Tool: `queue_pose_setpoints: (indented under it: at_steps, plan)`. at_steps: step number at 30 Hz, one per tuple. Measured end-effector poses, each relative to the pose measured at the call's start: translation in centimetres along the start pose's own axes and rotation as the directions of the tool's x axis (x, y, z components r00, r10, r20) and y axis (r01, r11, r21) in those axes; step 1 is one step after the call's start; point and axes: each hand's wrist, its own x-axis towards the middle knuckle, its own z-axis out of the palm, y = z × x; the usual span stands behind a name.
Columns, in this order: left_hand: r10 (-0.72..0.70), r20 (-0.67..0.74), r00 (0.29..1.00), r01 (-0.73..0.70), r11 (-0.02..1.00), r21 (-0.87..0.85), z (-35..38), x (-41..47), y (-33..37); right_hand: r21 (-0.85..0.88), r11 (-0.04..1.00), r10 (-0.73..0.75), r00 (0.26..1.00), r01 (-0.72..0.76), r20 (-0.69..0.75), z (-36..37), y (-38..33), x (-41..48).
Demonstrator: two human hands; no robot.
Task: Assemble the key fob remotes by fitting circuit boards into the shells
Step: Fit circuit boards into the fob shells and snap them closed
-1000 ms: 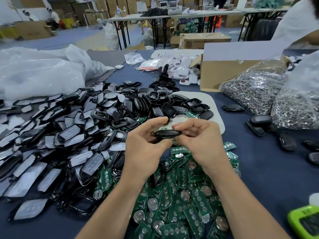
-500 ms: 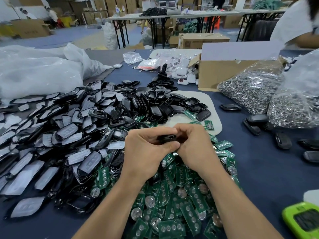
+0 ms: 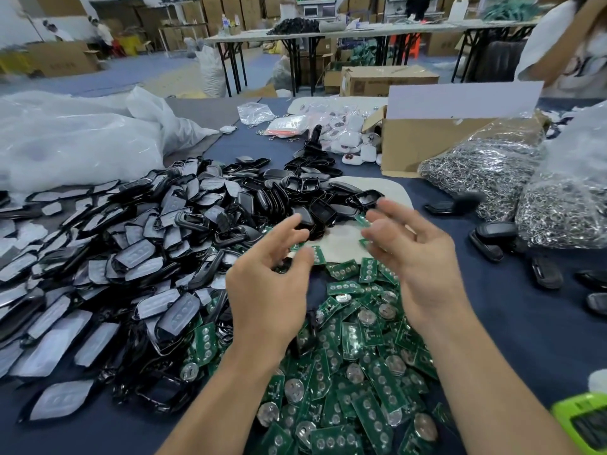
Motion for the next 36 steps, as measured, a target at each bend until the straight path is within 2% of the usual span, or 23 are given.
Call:
queue_pose_setpoints:
  at_steps: [1, 2, 3, 4, 7, 9, 12, 13, 15, 17, 19, 21, 24, 28, 33, 34, 36]
  plan:
    - [-0.031, -0.062, 0.998, 0.03, 1.0, -0.002, 0.0, 0.2, -0.2, -0.286, 0.956, -0.072, 0.997, 0.066, -0.012, 0.2, 0.4, -0.2]
    - [-0.056, -0.114, 0.992, 0.057, 0.998, -0.001, -0.1, 0.4, -0.4, -0.536, 0.837, -0.132, 0.991, 0.113, 0.004, 0.5, 0.8, -0.4]
    - [-0.075, -0.155, 0.985, 0.076, 0.997, 0.0, -0.3, 0.7, -0.6, -0.687, 0.711, -0.155, 0.987, 0.148, 0.051, 0.8, 1.2, -0.7]
    - [-0.089, -0.187, 0.978, 0.09, 0.996, -0.001, -0.5, 0.9, -0.9, -0.773, 0.611, -0.133, 0.985, 0.17, 0.112, 1.0, 1.6, -0.7]
    - [-0.124, -0.234, 0.964, 0.135, 0.99, 0.031, -1.1, 1.5, -1.6, -0.922, 0.314, 0.071, 0.963, 0.225, 0.259, 1.3, 2.8, -0.5]
    - [-0.149, -0.24, 0.959, 0.165, 0.985, 0.047, -1.1, 1.6, -1.7, -0.94, 0.255, 0.089, 0.962, 0.227, 0.257, 1.6, 3.0, -0.5]
    - [-0.151, -0.235, 0.96, 0.173, 0.982, 0.074, -1.2, 1.8, -1.9, -0.934, 0.309, -0.015, 0.983, 0.178, 0.182, 1.4, 2.9, -0.4]
    - [-0.143, -0.236, 0.961, 0.171, 0.98, 0.1, -1.2, 1.8, -1.9, -0.918, 0.362, -0.035, 0.987, 0.161, 0.159, 1.3, 2.8, -0.4]
    - [-0.077, -0.208, 0.975, 0.125, 0.965, 0.23, -1.2, 1.8, -1.8, -0.832, 0.536, -0.075, 0.99, 0.144, 0.123, 1.2, 2.7, -0.3]
    - [0.079, -0.077, 0.994, -0.028, 0.858, 0.514, -0.9, 1.5, -1.3, -0.686, 0.718, -0.083, 0.993, 0.118, 0.084, 1.2, 2.4, -0.3]
    - [0.196, 0.059, 0.979, -0.185, 0.725, 0.664, 0.0, 1.8, -0.9, -0.558, 0.827, -0.04, 0.998, 0.061, 0.049, 1.3, 2.1, -0.3]
    - [0.136, 0.206, 0.969, -0.241, 0.698, 0.674, 0.8, 3.4, -0.5, -0.506, 0.862, 0.023, 0.997, 0.015, 0.068, 1.3, 2.0, -0.1]
    - [0.017, 0.413, 0.91, -0.334, 0.62, 0.71, 1.9, 6.8, -0.5, -0.475, 0.879, 0.097, 0.988, -0.03, 0.116, 1.6, 2.0, -0.3]
    - [-0.002, 0.554, 0.833, -0.485, 0.481, 0.73, 3.4, 10.2, -1.7, -0.411, 0.911, 0.067, 0.994, -0.026, 0.084, 1.7, 2.2, -0.3]
    - [0.189, 0.502, 0.844, -0.536, 0.326, 0.778, 4.0, 10.8, -2.5, -0.367, 0.93, 0.046, 0.996, -0.014, 0.08, 1.4, 2.2, -0.1]
    - [0.229, 0.483, 0.845, -0.534, 0.323, 0.782, 4.0, 10.5, -2.4, -0.372, 0.928, 0.044, 0.997, -0.015, 0.071, 1.4, 2.2, 0.0]
    - [0.32, 0.384, 0.866, -0.49, 0.395, 0.777, 3.5, 10.0, -2.1, -0.393, 0.919, 0.025, 0.998, -0.004, 0.049, 1.6, 2.3, -0.1]
